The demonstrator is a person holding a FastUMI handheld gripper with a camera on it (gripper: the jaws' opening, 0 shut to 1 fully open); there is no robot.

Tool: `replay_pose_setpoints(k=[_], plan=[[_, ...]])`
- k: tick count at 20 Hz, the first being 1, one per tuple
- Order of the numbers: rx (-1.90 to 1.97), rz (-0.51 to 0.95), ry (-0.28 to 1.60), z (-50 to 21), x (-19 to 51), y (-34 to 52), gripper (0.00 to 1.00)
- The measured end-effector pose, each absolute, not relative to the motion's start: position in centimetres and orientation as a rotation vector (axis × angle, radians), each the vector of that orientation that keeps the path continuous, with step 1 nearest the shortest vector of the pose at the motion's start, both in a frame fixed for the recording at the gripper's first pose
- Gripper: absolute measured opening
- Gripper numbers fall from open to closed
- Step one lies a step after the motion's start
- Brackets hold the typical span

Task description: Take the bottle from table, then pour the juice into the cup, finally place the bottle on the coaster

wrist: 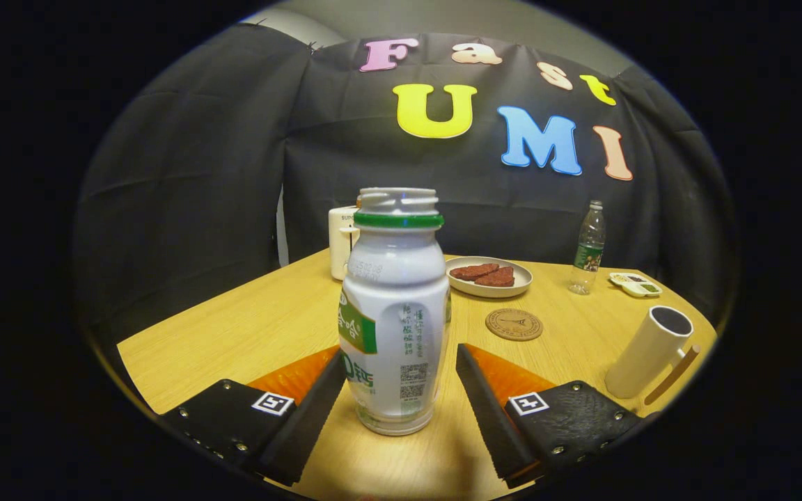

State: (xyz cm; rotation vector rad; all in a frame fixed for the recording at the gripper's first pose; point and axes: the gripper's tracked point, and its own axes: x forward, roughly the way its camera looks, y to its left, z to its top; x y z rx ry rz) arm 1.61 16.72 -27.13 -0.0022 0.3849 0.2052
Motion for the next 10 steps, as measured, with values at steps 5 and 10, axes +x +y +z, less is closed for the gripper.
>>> replay_pose_setpoints(k=[5, 10], plan=[[0.023, 0.207, 0.415, -27.69, 2.0, 17.11, 0.82], [0.099, 0.191, 0.468, -27.37, 2.15, 16.93, 0.75]])
